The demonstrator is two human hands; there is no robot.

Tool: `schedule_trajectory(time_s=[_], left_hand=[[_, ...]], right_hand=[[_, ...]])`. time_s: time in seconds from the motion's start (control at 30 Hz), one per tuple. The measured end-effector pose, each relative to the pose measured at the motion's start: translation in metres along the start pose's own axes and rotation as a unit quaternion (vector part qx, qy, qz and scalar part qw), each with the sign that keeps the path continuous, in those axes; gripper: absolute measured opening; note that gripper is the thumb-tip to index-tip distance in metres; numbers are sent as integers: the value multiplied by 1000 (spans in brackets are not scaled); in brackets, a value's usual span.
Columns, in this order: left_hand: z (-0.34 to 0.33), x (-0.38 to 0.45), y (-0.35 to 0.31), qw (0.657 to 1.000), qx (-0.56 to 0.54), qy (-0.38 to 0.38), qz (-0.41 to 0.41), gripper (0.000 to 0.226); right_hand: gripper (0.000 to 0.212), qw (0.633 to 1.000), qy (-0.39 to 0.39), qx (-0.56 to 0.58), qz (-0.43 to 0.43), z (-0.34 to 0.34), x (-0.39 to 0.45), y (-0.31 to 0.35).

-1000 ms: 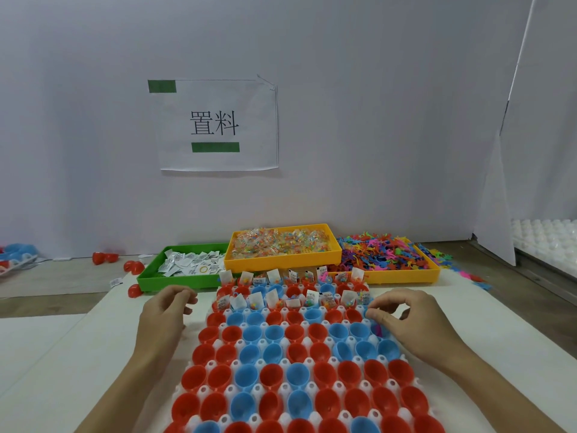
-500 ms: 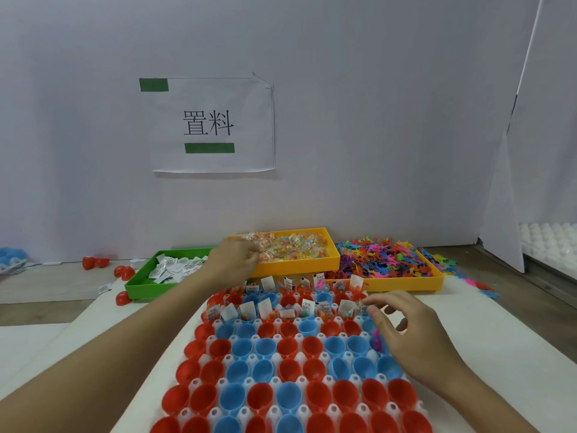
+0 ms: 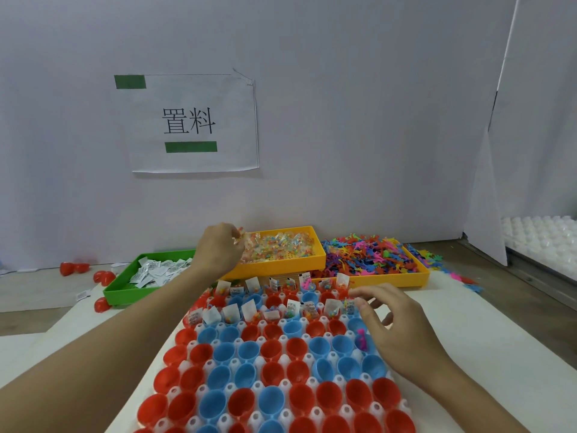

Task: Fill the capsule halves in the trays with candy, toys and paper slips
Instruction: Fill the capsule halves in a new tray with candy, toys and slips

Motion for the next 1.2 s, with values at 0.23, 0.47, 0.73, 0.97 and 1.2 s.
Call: schedule_trajectory(time_s=[0.23, 0.47, 0.73, 0.97, 1.2], left_hand=[[17, -13, -4, 992, -92, -79, -12, 8], [-3, -7, 10, 979, -184, -29, 81, 35], [31, -38, -7, 942, -322, -15, 95, 26], [70, -93, -35, 910, -410, 58, 8, 10], [62, -135, -51, 915, -382, 119, -49, 24]], right_hand=[[23, 1000, 6, 8, 4, -3, -1, 4], [31, 1000, 6, -2, 8, -4, -2, 4], [29, 999, 2, 27, 18, -3, 0, 13], [18, 993, 45, 107, 16, -18, 19, 57], [17, 975, 93, 200, -31, -43, 10, 71]])
Point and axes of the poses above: each hand's wrist, its own x-axis towards the middle knuckle, its own z-axis out of the back of the hand, y = z × x, the point moved 8 cm from there along x, towards the middle knuckle, and after that the axes turned 13 degrees about x, right-handed, at the moved point
